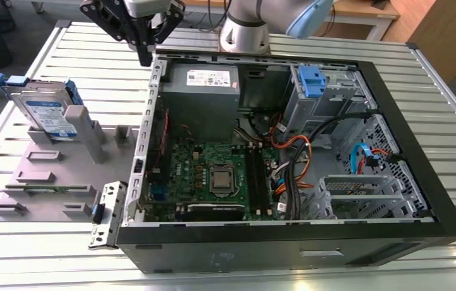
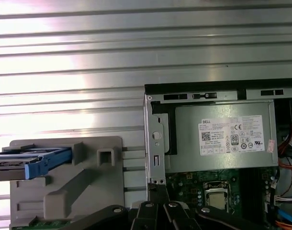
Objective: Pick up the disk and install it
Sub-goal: 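Reach for the disk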
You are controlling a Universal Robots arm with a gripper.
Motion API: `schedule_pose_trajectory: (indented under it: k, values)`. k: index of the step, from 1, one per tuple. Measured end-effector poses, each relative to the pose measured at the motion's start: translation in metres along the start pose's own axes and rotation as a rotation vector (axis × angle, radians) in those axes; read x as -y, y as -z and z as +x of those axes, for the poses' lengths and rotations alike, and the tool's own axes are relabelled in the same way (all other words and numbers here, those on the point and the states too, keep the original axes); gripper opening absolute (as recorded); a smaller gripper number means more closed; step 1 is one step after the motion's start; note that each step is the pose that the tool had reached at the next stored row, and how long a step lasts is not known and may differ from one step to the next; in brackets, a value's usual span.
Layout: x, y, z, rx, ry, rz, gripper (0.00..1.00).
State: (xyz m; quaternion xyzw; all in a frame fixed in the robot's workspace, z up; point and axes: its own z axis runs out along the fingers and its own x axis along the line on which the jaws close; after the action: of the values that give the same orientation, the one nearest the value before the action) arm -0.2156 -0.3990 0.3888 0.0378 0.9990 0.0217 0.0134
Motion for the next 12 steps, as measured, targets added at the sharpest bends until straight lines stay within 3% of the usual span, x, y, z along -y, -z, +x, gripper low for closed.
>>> schedule_pose_trajectory:
  k: [12]
  values:
    - [0.002, -0.0015, 0.0256, 0.0001, 0.0, 0.0, 0.11]
